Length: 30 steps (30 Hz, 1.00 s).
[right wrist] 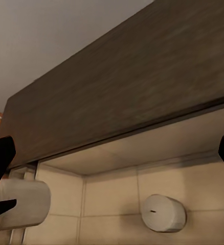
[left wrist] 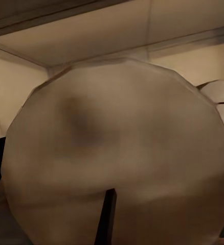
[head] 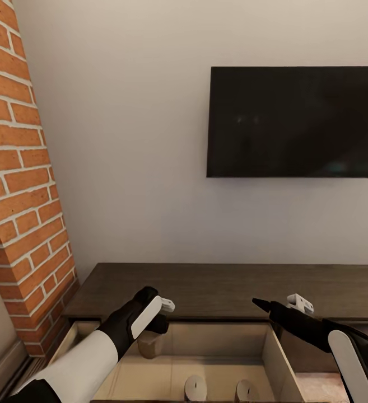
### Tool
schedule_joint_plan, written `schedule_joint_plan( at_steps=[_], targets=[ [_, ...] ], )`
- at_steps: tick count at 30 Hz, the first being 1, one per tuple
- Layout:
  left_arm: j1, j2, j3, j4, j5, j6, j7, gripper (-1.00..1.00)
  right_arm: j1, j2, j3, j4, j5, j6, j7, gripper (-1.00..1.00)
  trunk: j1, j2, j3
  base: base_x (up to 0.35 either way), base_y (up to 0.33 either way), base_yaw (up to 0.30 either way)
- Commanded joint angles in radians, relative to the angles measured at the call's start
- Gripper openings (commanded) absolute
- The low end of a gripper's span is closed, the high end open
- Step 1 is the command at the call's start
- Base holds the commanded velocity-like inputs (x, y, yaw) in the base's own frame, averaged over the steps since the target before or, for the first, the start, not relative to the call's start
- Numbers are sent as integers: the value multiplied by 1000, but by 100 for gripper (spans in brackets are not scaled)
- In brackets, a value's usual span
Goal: Place each of the two pumpkins and all three candles from the living room inside a cabinet in the living room (use any cabinet), then make sure every cabinet is closed, and position the cauldron so it is next to a table in the living room.
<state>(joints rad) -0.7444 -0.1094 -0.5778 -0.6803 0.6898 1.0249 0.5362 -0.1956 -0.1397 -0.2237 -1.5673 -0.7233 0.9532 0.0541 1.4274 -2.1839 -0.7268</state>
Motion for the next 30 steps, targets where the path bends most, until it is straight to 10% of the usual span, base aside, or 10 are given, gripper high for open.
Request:
schedule_joint_plan(
  at_steps=[1, 30],
  targets=[
    [-1, 0, -4, -1, 9, 1, 10, -100, -1, 0, -1, 0, 5, 5, 6, 100, 4, -8, -4, 0, 0, 0],
    [-1, 1, -4, -1, 8, -4, 10, -100, -1, 0, 0, 0, 5, 4, 6, 100, 115, -211, -95, 0, 0, 0]
  ],
)
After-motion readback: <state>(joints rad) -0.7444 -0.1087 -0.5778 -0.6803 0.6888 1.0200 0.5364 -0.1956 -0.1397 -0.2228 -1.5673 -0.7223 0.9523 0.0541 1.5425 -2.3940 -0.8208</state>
